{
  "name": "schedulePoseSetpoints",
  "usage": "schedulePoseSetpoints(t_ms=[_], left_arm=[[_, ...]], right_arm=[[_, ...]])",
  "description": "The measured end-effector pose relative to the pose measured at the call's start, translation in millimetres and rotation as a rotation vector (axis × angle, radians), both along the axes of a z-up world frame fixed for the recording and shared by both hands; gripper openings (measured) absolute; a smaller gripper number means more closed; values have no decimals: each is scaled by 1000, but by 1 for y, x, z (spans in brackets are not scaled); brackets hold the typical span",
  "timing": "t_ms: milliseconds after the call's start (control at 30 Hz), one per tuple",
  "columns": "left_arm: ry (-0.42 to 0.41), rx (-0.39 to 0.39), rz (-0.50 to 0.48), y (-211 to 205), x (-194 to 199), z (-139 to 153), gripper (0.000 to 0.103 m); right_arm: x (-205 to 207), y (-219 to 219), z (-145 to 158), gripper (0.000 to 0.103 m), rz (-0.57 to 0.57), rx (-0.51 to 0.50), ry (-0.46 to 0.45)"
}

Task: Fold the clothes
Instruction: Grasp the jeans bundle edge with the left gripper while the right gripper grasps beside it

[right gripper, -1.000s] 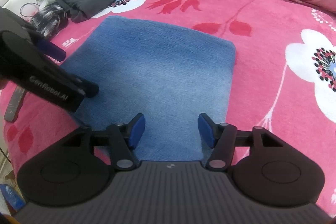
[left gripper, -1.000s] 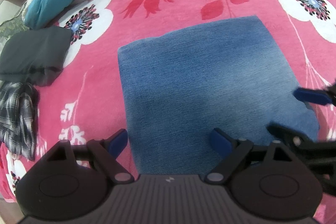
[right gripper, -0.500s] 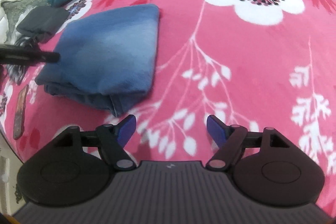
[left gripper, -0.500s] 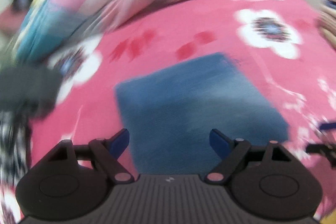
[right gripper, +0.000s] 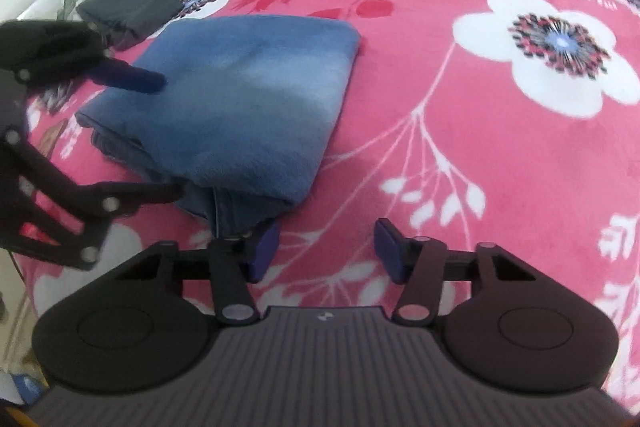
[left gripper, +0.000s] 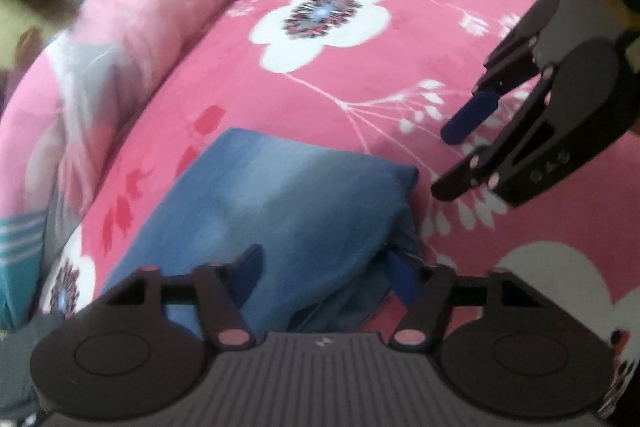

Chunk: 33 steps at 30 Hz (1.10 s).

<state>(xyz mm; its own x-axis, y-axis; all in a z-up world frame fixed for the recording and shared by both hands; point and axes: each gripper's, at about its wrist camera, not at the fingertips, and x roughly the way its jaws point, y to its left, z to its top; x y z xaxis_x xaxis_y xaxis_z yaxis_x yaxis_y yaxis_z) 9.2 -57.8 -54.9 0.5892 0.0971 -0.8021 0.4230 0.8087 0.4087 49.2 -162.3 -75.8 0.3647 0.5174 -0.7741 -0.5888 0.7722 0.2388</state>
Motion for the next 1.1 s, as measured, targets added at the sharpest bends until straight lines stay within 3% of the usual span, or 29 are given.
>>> schedulePoseSetpoints(t_ms=[100, 167, 233, 333, 700, 1033, 1100], left_arm=[[15, -2, -22, 0, 4, -6, 35], [19, -16, -23, 1, 7, -7, 29], [14, -19, -22, 2, 10, -8, 21], [19, -50, -10, 5, 12, -6, 16], [117, -265, 37, 34, 38, 7, 8], [217, -404, -19, 56, 54, 19, 7], [218, -402, -54, 55, 52, 21, 7]], right_arm=[[-8, -8, -1, 34, -59, 78, 31], [-14, -11, -3, 23, -96, 163, 69], [-19, -8, -7, 20, -115, 214, 90], [-26, 0, -12, 14, -135, 282, 106], [-38, 13, -28, 6, -281, 386, 95], [-40, 13, -36, 2, -450, 578, 121], [-40, 15, -37, 2, -469, 605, 117]])
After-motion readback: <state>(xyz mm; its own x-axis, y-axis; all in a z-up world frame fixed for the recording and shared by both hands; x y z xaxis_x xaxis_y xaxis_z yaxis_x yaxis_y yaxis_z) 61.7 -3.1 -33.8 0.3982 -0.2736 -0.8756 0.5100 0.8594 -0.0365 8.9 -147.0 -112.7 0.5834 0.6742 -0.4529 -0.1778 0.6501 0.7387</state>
